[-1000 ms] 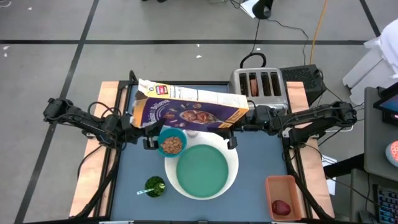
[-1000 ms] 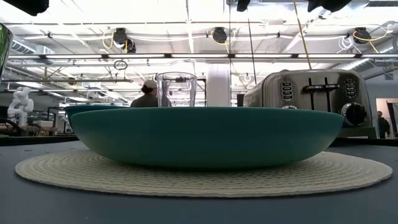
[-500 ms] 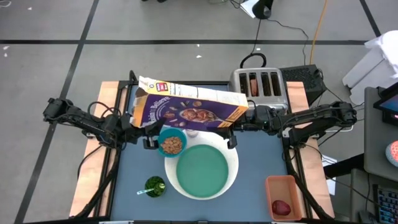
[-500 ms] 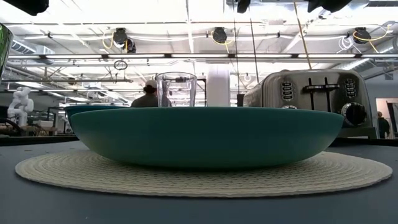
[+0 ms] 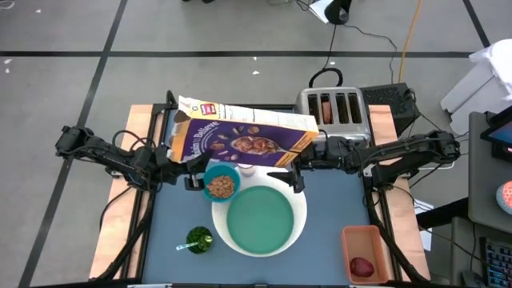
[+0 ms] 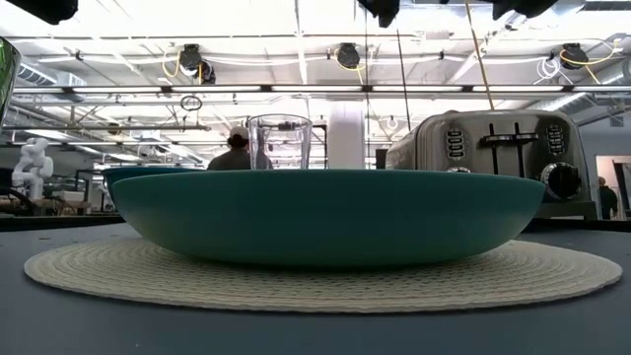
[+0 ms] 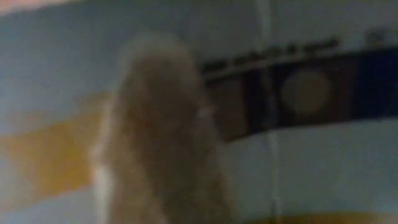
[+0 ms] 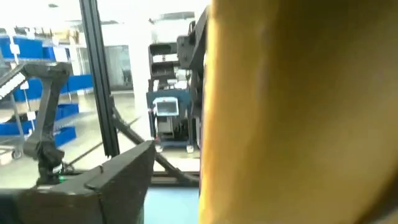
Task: Arrange a breakfast setting
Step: Pour the cereal into the blue bowl
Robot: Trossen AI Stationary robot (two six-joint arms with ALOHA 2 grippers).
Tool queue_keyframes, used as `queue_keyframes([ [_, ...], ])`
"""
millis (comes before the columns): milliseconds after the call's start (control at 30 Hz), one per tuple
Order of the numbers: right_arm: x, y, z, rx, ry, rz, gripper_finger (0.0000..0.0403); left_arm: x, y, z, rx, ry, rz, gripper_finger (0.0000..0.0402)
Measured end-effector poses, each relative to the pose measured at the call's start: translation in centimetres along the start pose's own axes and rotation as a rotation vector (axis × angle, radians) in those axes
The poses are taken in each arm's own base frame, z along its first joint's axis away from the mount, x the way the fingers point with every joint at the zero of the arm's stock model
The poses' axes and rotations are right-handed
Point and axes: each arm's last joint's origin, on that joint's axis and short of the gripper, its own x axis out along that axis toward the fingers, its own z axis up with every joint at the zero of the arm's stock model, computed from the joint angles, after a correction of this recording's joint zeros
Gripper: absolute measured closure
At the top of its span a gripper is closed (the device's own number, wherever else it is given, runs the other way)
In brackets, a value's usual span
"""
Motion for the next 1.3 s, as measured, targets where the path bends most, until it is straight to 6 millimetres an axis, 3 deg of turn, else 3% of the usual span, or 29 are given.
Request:
queue_keyframes([
  [167, -1.2, 0.1, 0.3, -0.005, 0.102, -0.009, 0.0022, 0.0, 0.2, 0.4, 0.001, -0.004, 0.006, 0.0262],
  [467, -4.6, 0.4, 2.4, -0.078, 0.175, -0.013, 0.0018, -0.3, 1.1, 2.4, -0.003, -0.07, 0.036, 0.0262],
  [767, -7.1, 0.6, 3.7, -0.079, 0.201, -0.013, 0.0018, -1.0, 2.8, 4.8, 0.108, -0.065, 0.209, 0.0262],
  [1133, -7.9, 0.7, 4.0, -0.074, 0.214, -0.014, 0.0018, -2.2, 4.7, 6.3, 0.268, 0.149, 0.505, 0.0262],
  [1300, -7.8, 0.7, 3.9, -0.074, 0.22, -0.014, 0.0018, -2.5, 5.1, 6.4, 0.34, 0.249, 0.608, 0.0281],
])
